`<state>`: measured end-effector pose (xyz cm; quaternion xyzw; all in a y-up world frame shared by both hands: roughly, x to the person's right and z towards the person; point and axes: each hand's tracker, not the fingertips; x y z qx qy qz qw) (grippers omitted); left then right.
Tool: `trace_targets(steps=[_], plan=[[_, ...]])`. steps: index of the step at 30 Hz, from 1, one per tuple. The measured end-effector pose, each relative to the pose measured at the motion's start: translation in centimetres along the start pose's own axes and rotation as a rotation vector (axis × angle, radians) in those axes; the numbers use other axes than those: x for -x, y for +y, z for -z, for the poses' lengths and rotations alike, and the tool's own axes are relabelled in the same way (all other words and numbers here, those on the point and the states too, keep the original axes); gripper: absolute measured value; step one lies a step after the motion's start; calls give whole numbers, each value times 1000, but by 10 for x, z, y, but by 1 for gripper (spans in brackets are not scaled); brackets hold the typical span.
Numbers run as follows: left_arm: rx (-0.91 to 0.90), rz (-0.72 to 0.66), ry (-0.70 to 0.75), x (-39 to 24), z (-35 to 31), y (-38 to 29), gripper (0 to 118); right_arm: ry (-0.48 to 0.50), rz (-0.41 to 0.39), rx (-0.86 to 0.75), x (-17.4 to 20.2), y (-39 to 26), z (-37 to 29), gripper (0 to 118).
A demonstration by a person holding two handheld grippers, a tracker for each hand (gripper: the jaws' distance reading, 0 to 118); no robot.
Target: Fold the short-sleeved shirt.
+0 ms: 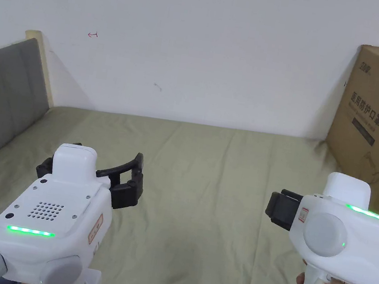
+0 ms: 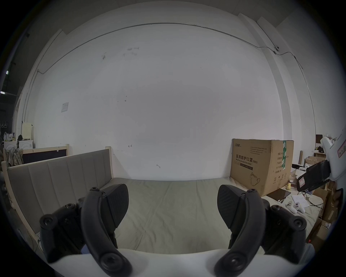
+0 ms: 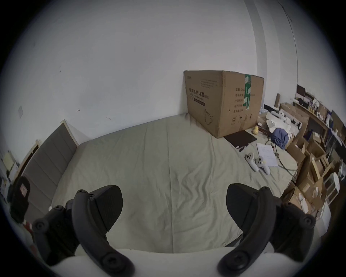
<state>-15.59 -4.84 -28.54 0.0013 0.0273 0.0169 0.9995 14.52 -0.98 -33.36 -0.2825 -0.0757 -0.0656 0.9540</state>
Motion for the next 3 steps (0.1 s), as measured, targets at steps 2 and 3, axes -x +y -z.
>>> trace_targets(steps=[2, 3], plan=[[-1, 2, -1, 0, 0, 0, 98, 18, -62, -36, 3, -4, -2, 115], [-2, 3, -1, 0, 0, 0, 99, 18, -87, -55, 4, -6, -3, 115]])
